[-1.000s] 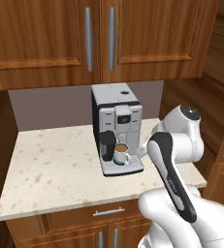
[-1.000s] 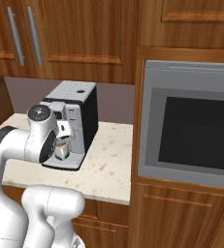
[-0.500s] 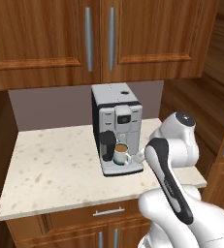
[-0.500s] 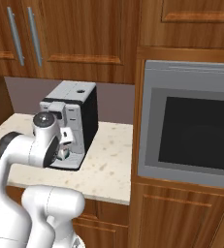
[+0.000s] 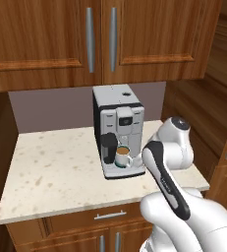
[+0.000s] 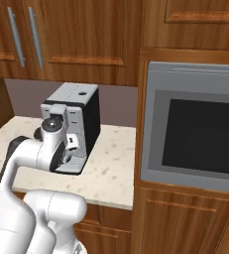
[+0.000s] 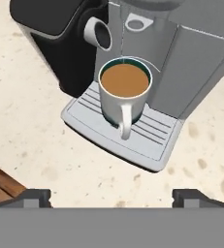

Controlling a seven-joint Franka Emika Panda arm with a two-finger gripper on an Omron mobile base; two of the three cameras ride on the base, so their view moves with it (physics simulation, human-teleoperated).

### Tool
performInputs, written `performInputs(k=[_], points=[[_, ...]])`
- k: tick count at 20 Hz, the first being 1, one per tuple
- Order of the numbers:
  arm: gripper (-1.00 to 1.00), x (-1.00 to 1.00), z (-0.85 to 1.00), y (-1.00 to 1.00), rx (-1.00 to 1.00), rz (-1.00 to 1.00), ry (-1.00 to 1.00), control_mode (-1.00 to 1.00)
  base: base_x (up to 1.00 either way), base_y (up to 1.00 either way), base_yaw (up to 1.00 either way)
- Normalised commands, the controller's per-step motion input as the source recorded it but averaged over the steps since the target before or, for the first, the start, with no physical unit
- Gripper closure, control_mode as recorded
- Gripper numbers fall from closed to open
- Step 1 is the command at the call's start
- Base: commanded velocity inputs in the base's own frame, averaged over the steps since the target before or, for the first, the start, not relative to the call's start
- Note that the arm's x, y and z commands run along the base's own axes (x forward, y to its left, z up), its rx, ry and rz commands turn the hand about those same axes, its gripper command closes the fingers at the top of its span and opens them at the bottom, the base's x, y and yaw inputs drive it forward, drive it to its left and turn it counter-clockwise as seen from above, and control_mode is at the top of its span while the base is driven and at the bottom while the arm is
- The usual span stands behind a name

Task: Pick up the brewed coffee from the coffee machine and place it next to the breakfast plate on the dining counter.

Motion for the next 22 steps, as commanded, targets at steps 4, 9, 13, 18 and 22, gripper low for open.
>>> performInputs(k=[4, 9, 13, 18, 22], points=[[-1.0, 0.37, -0.42, 0.0, 0.0, 0.0, 0.0, -1.0, 0.0, 0.0, 0.0], [-1.0, 0.36, -0.16, 0.02, 0.0, 0.0, 0.06, -1.0, 0.0, 0.0, 0.0], [-1.0, 0.37, -0.21, 0.05, 0.0, 0.0, 0.09, -1.0, 0.0, 0.0, 0.0], [-1.0, 0.27, -0.26, 0.05, 0.0, 0.0, 0.1, -1.0, 0.0, 0.0, 0.0], [-1.0, 0.26, -0.26, 0.06, 0.0, 0.02, 0.06, -1.0, 0.0, 0.0, 0.0]])
